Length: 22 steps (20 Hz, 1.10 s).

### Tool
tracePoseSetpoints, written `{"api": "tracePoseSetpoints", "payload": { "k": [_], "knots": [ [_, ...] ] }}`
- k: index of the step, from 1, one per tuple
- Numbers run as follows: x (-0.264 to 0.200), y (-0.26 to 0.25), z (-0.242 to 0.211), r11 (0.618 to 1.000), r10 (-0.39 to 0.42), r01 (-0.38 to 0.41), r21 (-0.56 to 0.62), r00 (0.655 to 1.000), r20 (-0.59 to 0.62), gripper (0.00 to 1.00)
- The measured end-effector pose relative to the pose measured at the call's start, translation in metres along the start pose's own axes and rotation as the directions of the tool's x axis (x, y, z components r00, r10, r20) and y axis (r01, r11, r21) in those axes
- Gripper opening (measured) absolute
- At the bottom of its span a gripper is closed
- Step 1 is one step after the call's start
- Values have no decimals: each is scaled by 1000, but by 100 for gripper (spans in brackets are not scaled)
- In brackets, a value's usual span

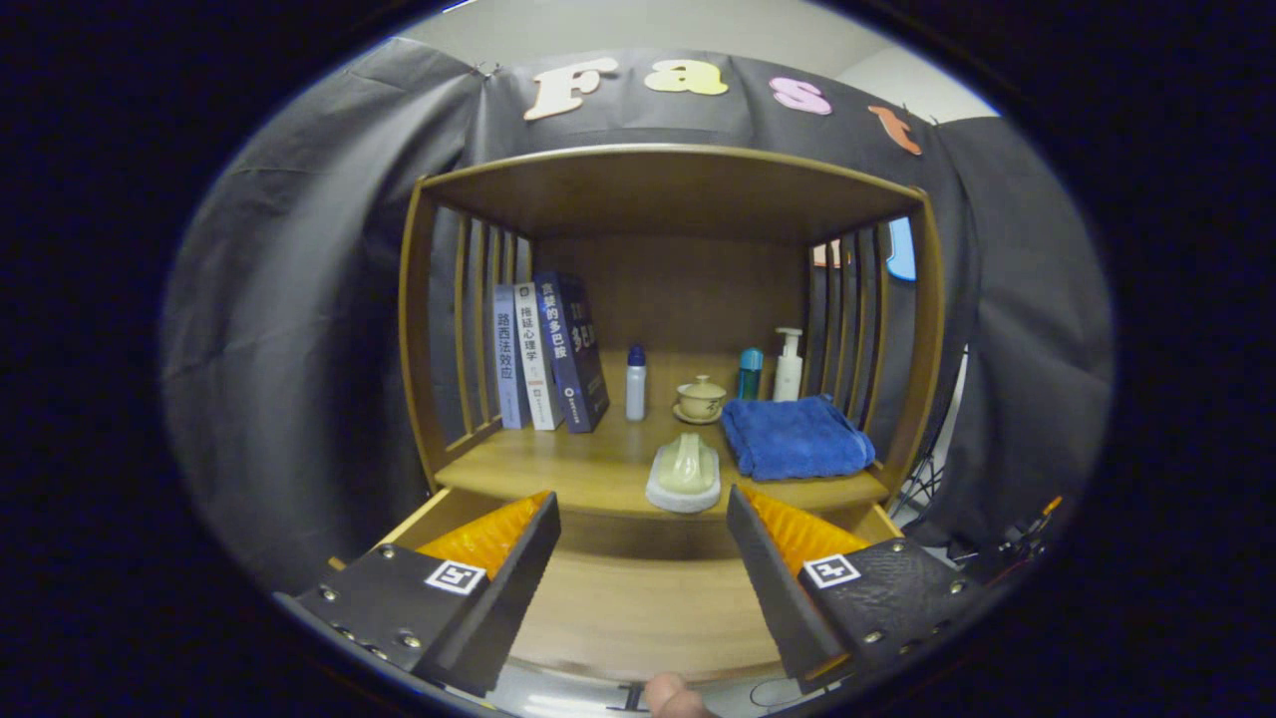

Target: Pull open the drawer, take out the items inside it, and place them on the countertop above the cabinet.

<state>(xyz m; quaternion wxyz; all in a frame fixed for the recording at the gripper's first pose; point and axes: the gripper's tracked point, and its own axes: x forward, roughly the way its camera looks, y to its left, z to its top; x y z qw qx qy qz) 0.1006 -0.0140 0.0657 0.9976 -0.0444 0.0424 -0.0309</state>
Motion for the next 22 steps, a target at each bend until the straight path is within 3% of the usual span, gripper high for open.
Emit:
{"api": "tracePoseSetpoints", "payload": {
  "k": [8,15,22],
  "knots": [
    [-47,-14,-49,996,-40,40,85,999,1,100],
    [-74,-27,-93,995,-61,53,85,993,103,100],
    [-77,-30,-141,990,-73,65,125,996,60,100]
  ]
}}
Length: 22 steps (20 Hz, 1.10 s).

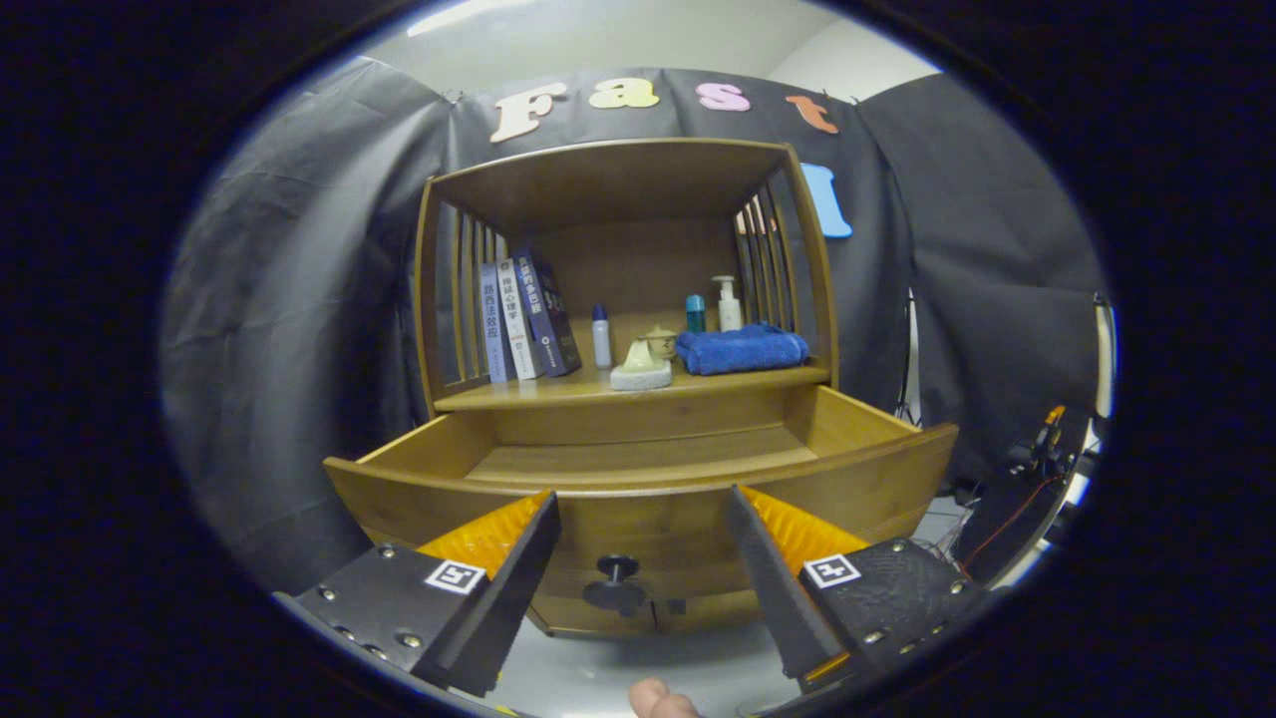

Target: Pull open the drawer, take out the items inside it, and place them on the countertop above the cabinet.

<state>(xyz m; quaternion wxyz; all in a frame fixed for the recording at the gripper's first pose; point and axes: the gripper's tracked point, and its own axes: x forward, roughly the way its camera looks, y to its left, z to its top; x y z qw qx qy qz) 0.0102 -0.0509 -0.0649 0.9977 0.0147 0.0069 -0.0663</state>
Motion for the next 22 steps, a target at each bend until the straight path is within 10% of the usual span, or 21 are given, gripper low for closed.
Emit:
{"api": "tracePoseSetpoints", "payload": {
  "k": [22],
  "knots": [
    [68,1,-55,990,45,-29,139,992,-114,99]
  ]
}}
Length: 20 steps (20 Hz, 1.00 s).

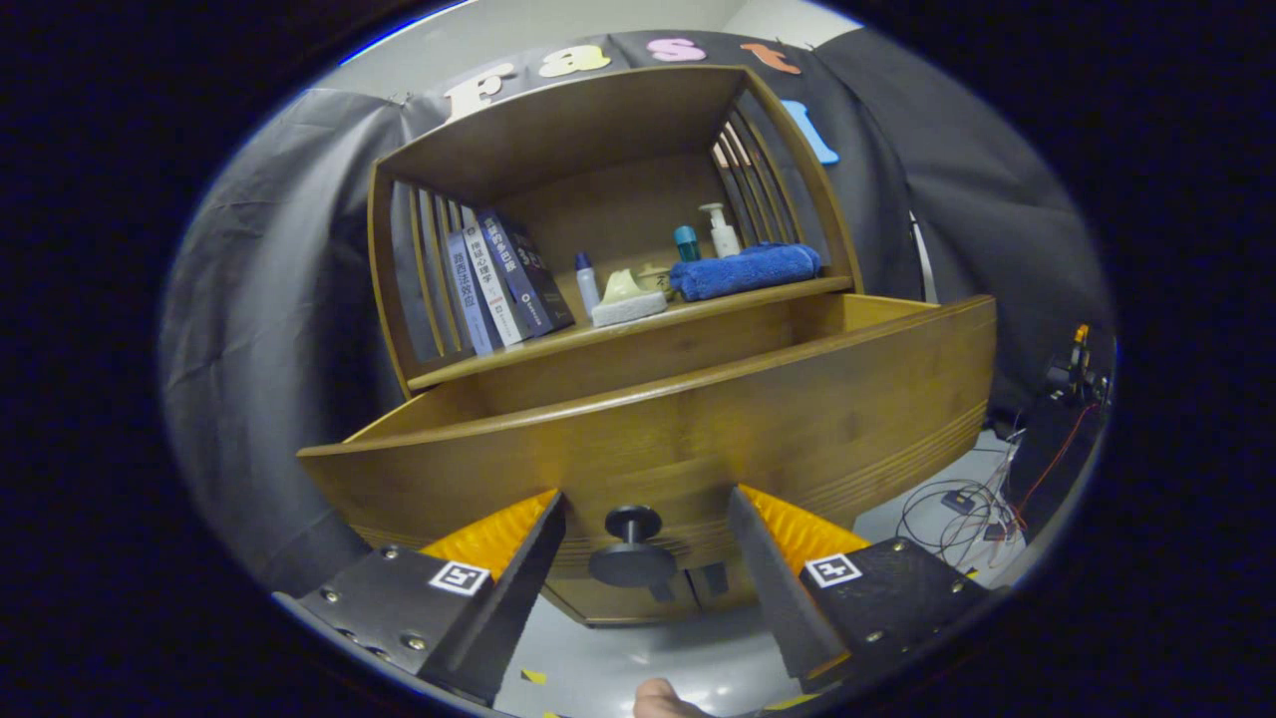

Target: Pull open the drawer, take out the items inside it, and place them on the countertop above the cabinet.

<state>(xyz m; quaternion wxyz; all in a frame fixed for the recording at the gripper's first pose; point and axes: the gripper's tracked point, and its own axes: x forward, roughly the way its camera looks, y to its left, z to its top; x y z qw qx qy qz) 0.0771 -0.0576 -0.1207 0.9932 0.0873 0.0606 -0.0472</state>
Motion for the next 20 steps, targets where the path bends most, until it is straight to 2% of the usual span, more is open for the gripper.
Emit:
{"api": "tracePoseSetpoints", "payload": {
  "k": [7,20],
  "knots": [
    [33,6,15,999,-16,19,-35,995,100,99],
    [111,11,28,999,-16,22,-39,987,159,99]
  ]
}}
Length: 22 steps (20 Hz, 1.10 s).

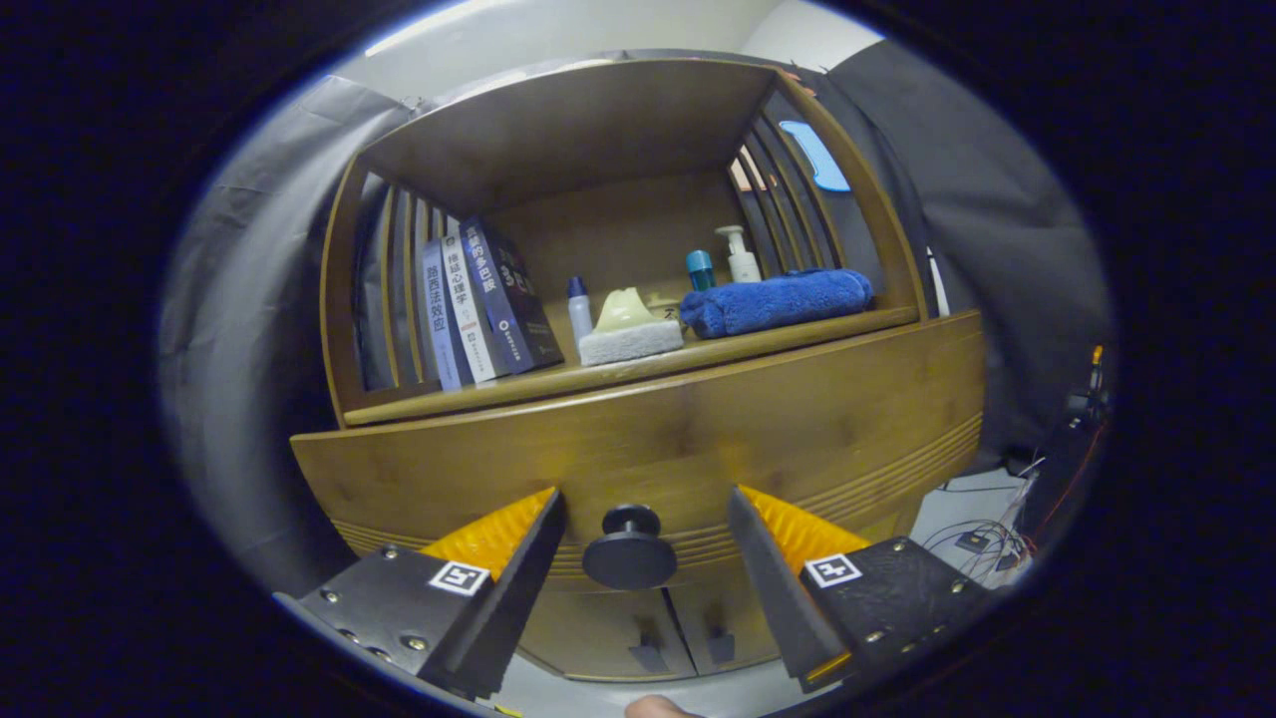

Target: Pull open the drawer, take out the items inside it, and place them on the countertop above the cabinet.

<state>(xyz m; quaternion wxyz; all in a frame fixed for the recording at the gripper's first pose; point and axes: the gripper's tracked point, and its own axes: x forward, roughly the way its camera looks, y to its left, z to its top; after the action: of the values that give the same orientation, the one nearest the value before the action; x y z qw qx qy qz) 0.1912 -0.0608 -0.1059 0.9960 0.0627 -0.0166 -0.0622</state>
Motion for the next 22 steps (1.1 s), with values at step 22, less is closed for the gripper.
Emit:
{"api": "tracePoseSetpoints", "payload": {
  "k": [22],
  "knots": [
    [48,18,-12,954,-18,27,-298,999,34,99]
  ]
}}
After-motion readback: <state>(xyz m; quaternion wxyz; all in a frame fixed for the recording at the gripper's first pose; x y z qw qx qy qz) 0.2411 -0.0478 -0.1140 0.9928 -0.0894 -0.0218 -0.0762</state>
